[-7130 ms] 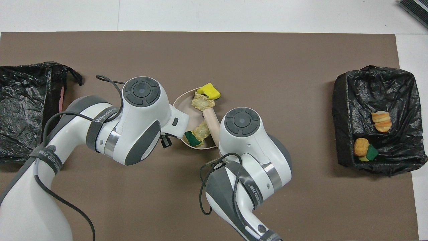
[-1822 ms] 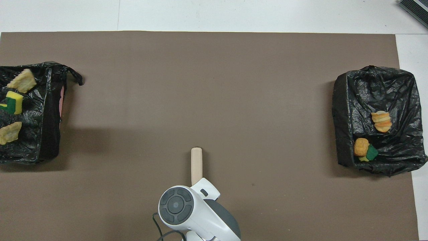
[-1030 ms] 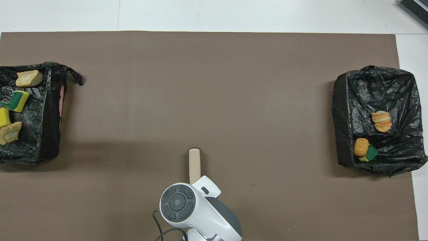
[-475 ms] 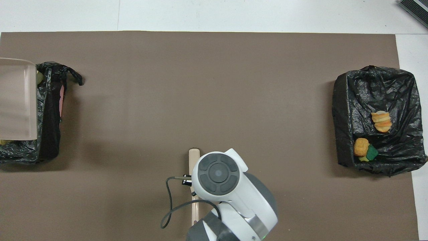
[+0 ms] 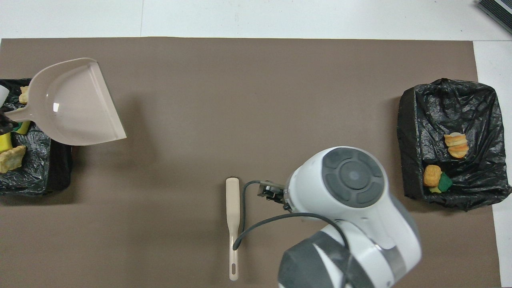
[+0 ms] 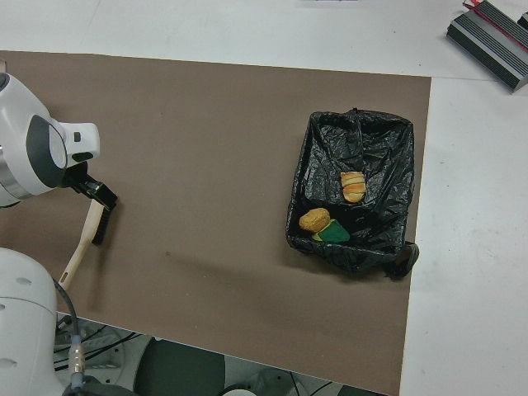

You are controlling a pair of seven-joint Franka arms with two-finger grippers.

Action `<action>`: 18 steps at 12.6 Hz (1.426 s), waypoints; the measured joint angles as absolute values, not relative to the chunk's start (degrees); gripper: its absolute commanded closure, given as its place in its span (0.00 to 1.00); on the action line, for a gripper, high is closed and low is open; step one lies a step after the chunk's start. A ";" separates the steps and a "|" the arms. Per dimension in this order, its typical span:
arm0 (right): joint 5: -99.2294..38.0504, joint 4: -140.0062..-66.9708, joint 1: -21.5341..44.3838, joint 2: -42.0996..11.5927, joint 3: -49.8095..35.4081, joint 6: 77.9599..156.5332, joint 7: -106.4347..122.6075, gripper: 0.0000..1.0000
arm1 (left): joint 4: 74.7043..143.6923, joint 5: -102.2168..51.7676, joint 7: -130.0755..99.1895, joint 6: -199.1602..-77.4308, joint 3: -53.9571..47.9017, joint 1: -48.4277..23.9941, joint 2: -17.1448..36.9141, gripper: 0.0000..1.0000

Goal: Sweep and dump trash in bin

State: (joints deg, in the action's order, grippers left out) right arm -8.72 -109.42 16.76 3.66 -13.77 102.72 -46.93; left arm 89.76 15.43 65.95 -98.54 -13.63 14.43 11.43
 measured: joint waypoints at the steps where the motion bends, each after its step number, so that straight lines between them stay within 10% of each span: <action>1: -8.71 -108.35 13.38 5.24 -13.61 100.68 -44.33 0.00 | 91.96 14.34 62.32 -100.24 -13.66 13.23 11.55 1.00; 18: 1.58 -92.49 -1.82 6.38 -8.08 86.85 -18.59 0.00 | 104.31 -0.04 -6.38 -120.28 -13.90 -13.57 15.56 1.00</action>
State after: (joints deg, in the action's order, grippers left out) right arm 1.58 -92.49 -1.82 6.38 -8.08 86.85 -18.59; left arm 104.31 -0.04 -6.38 -120.28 -13.90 -13.57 15.56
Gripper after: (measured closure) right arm 0.000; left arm 0.692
